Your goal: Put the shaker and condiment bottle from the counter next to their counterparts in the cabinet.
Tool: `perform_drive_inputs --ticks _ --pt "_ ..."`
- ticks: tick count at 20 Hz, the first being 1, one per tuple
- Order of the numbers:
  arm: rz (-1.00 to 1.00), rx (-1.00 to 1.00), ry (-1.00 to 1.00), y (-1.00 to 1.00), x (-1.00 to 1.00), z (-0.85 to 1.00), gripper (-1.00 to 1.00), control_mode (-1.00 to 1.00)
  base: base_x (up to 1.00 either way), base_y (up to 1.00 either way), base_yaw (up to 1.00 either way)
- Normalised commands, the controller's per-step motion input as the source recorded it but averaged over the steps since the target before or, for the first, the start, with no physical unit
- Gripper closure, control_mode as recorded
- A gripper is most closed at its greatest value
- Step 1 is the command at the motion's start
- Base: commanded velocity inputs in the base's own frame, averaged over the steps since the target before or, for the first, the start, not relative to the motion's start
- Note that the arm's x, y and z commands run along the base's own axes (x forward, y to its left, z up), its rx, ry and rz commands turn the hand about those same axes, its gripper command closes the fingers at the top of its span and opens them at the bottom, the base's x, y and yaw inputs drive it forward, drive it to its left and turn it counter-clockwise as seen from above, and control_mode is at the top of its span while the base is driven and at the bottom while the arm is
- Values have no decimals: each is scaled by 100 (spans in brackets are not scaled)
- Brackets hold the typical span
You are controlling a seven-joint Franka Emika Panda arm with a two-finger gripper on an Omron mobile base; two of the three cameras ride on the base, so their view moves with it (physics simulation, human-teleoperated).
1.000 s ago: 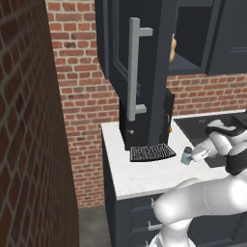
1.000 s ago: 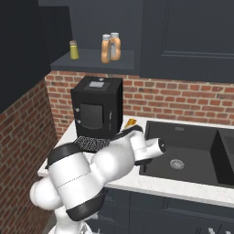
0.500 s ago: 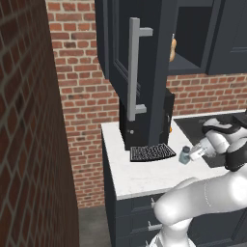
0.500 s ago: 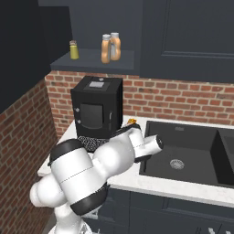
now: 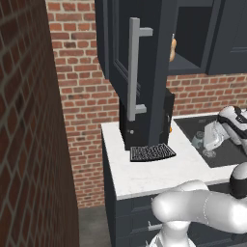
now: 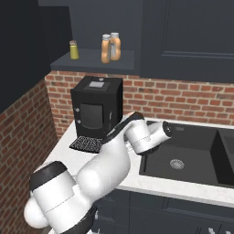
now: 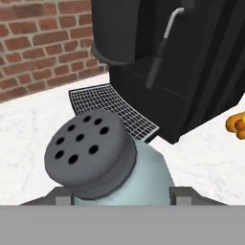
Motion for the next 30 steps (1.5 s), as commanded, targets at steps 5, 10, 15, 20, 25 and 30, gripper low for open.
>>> perform_drive_inputs --ticks 5,10,15,20,25,30 --pt "0 -23 -28 7 -59 99 100 -100 0 0 0" --pt "-4 -11 -3 6 -57 89 100 -100 0 0 0" --pt "-6 -4 2 7 -61 68 100 -100 0 0 0" --pt "-1 0 11 0 -63 83 100 -100 0 0 0" --pt "0 0 3 1 -67 92 100 -100 0 0 0" --pt "0 0 0 12 -70 99 100 -100 0 0 0"
